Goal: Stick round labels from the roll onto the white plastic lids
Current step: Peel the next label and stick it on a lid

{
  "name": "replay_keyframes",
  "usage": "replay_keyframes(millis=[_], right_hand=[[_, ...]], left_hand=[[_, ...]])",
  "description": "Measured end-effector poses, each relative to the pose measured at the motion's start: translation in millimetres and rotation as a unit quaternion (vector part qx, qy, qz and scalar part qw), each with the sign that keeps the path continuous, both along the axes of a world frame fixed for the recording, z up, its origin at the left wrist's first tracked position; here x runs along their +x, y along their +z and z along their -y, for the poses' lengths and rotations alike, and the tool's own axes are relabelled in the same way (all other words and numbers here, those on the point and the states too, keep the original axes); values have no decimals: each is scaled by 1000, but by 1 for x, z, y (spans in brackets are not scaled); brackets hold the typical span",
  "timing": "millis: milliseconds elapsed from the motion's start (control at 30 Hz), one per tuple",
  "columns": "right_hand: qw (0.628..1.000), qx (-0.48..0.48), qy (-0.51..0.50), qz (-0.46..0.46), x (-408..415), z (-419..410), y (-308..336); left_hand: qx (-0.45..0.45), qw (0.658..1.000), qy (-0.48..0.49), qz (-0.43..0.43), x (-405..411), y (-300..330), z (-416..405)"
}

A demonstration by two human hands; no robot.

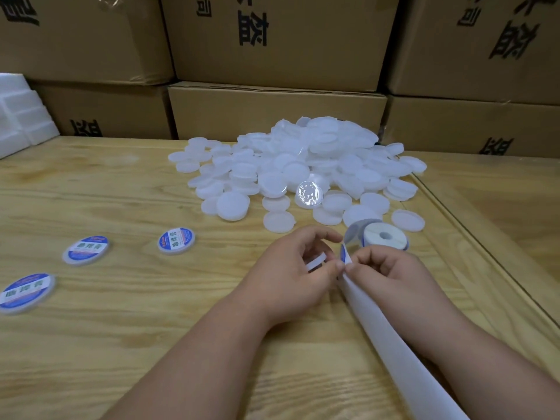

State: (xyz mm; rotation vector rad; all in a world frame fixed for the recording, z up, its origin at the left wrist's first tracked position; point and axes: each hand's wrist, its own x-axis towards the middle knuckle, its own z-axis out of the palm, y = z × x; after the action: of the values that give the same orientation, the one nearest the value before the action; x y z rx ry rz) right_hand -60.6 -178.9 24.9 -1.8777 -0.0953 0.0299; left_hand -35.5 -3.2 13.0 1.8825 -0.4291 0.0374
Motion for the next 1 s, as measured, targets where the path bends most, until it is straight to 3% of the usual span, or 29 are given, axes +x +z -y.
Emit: replay_keyframes(millis=[1000], right_hand=[[999,15,8,45,4,2,-9]], left_hand=[[5,1000,-5,2,0,1,0]])
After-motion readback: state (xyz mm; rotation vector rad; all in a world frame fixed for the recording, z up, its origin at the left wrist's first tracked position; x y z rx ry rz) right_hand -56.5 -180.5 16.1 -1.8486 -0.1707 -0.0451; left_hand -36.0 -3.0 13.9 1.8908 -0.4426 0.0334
